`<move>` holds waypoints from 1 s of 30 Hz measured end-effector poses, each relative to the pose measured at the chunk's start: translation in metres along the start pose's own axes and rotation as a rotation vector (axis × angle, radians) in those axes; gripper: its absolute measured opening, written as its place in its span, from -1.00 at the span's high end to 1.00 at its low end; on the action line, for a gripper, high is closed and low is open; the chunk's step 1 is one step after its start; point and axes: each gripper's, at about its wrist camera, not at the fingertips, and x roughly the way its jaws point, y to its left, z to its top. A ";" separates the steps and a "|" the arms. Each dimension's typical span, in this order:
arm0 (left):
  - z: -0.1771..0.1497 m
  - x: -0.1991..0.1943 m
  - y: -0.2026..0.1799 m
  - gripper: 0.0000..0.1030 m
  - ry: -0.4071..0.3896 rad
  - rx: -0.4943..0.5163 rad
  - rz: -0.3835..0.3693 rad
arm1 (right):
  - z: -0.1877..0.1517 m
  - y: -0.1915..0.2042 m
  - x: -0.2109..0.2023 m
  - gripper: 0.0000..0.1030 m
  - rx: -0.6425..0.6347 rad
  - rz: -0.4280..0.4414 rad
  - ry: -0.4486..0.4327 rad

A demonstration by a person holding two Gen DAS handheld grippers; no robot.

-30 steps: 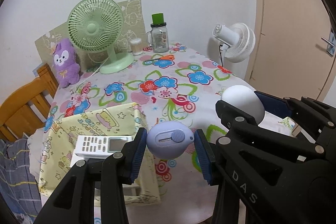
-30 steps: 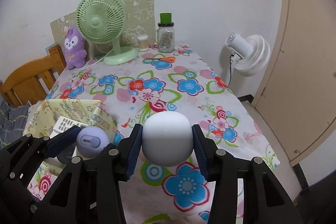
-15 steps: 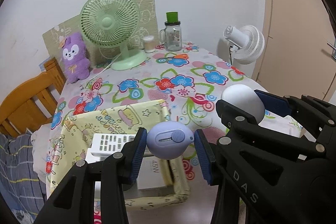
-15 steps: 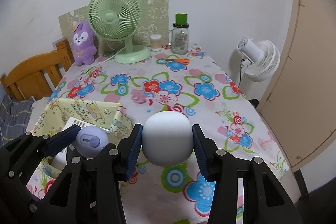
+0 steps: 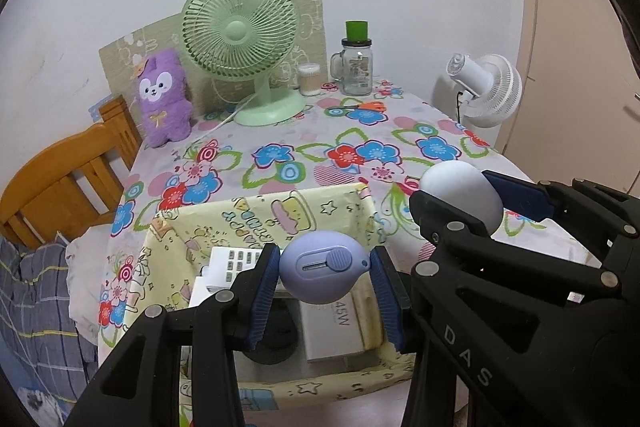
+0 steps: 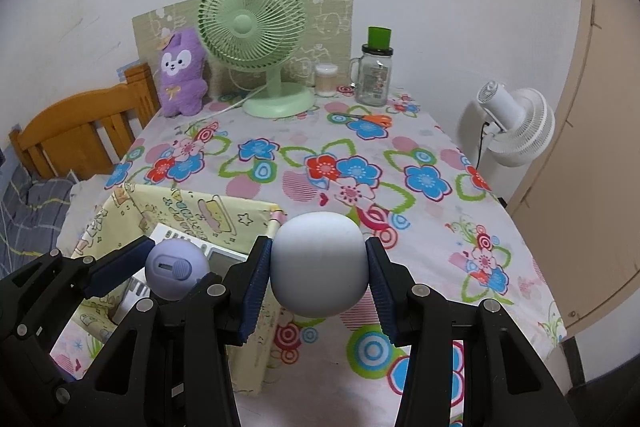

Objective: Organize rigid objects
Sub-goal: 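Carry the lavender object with the left gripper while the right gripper carries the white puck toward the box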

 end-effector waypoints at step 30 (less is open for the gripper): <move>-0.028 0.025 0.061 0.07 0.078 -0.119 0.024 | -0.002 0.061 0.021 0.02 -0.084 0.071 0.028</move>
